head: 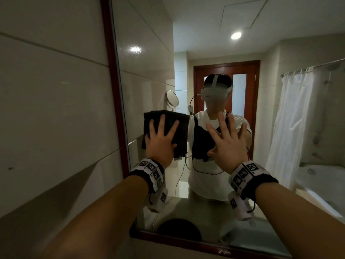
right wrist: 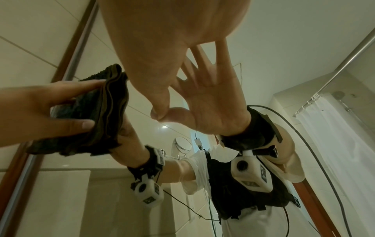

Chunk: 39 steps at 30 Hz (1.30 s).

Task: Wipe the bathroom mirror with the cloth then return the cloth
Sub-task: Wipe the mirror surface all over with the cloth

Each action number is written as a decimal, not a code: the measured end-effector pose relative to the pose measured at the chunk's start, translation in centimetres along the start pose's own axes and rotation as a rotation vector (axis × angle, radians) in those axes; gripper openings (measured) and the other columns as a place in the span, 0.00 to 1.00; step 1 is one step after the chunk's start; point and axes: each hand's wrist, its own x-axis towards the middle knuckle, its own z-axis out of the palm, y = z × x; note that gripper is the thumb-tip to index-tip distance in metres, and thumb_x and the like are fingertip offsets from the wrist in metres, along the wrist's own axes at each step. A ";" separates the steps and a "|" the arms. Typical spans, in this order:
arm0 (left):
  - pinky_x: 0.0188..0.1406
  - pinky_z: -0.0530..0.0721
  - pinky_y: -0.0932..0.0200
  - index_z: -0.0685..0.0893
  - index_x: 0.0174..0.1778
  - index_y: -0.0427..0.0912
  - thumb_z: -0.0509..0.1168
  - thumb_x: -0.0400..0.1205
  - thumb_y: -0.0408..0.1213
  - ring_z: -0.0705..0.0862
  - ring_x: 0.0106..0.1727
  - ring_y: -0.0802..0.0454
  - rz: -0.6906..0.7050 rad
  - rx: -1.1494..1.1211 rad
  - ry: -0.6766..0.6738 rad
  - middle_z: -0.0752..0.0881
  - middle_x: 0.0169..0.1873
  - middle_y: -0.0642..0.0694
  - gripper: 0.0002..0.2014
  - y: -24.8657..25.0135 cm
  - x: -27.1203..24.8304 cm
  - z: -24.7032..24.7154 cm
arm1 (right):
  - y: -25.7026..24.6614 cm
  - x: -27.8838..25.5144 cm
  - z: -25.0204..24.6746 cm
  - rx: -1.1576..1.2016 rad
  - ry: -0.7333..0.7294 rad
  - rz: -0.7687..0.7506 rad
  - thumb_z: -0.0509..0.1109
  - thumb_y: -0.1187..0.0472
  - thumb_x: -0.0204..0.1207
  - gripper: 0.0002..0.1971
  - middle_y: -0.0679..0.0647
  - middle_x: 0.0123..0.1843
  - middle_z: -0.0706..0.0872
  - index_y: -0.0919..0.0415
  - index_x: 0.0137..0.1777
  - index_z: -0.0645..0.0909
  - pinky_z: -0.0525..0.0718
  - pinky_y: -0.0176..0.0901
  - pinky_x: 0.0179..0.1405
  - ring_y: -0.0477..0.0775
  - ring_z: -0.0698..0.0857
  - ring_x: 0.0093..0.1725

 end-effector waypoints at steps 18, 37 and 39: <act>0.78 0.62 0.26 0.40 0.84 0.68 0.64 0.84 0.49 0.39 0.85 0.32 -0.035 -0.017 -0.017 0.33 0.85 0.51 0.42 -1.7 5.0 -4.3 | 2.7 7.8 -9.3 -0.067 0.110 0.025 0.75 0.34 0.65 0.48 0.59 0.87 0.49 0.41 0.82 0.56 0.57 0.77 0.77 0.71 0.48 0.85; 0.78 0.65 0.29 0.44 0.85 0.66 0.68 0.82 0.47 0.43 0.85 0.31 0.011 0.036 0.047 0.39 0.87 0.49 0.44 -1.4 6.1 -4.5 | 2.7 8.7 -7.7 -0.003 0.043 0.076 0.73 0.34 0.69 0.55 0.57 0.87 0.28 0.39 0.85 0.38 0.42 0.80 0.78 0.69 0.31 0.84; 0.79 0.63 0.29 0.44 0.85 0.67 0.68 0.82 0.47 0.41 0.85 0.32 0.005 0.006 0.029 0.38 0.86 0.50 0.44 -2.3 5.1 -3.5 | 2.6 8.6 -7.8 0.002 0.030 0.093 0.73 0.36 0.71 0.53 0.57 0.86 0.27 0.40 0.86 0.38 0.42 0.81 0.77 0.69 0.30 0.84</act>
